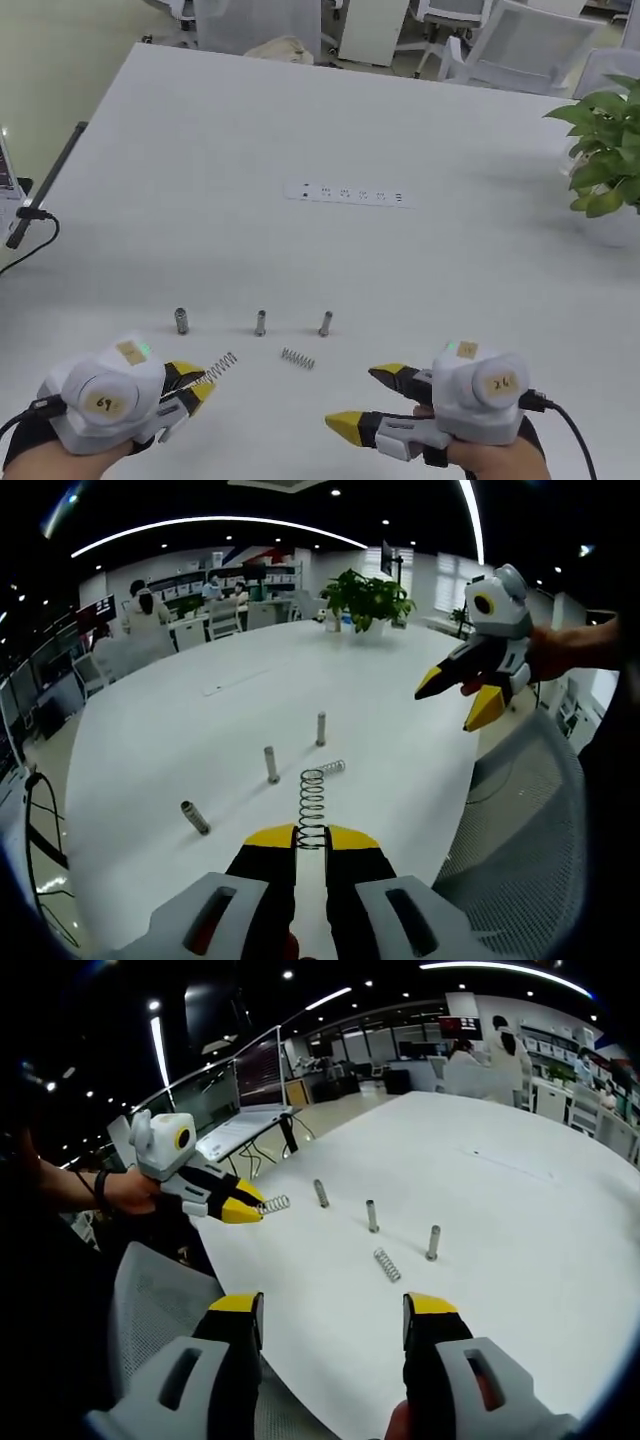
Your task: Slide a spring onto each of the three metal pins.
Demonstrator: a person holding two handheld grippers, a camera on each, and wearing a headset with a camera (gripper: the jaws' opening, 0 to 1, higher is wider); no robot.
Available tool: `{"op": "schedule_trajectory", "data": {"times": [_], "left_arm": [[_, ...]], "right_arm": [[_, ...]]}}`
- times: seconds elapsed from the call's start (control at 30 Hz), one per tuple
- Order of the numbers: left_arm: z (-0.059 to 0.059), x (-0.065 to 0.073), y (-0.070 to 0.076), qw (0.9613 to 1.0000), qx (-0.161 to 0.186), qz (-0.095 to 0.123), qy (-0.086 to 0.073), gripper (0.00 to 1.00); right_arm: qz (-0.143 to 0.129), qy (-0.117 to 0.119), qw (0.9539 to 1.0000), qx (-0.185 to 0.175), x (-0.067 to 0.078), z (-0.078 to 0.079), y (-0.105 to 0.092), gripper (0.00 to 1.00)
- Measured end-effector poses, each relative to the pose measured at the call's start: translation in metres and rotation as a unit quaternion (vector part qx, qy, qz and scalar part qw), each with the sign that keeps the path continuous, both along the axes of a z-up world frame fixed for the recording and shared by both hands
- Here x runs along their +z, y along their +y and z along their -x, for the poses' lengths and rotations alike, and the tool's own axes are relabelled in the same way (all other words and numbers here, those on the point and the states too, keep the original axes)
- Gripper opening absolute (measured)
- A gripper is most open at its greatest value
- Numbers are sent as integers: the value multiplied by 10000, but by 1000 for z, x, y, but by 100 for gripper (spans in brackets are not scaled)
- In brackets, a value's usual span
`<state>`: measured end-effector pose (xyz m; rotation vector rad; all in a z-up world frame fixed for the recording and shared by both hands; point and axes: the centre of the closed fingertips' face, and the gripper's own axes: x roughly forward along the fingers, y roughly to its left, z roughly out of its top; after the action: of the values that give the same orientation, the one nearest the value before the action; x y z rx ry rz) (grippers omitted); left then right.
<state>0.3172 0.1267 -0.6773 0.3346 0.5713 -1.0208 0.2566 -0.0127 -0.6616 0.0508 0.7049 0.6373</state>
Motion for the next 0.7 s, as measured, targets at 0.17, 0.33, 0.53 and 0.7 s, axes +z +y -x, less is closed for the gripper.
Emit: {"op": "schedule_trajectory", "data": {"times": [0.17,0.33,0.53,0.7], "left_arm": [[6,6,-7,9999,-144,21,-61,3],[18,11,-17,9992,-387,23,-102,3],[38,15,-35,9970,-763,29,-144,3],[58,22,-53,9929,-1168,48,-228,3]], "right_arm": [[-41,-16,10000,34,2,-1,3,54],[-188,18,9998,48,3,0,8,51],[-304,80,9994,176,1,3,19,50],[-394,105,9986,329,2,6,30,48]]}}
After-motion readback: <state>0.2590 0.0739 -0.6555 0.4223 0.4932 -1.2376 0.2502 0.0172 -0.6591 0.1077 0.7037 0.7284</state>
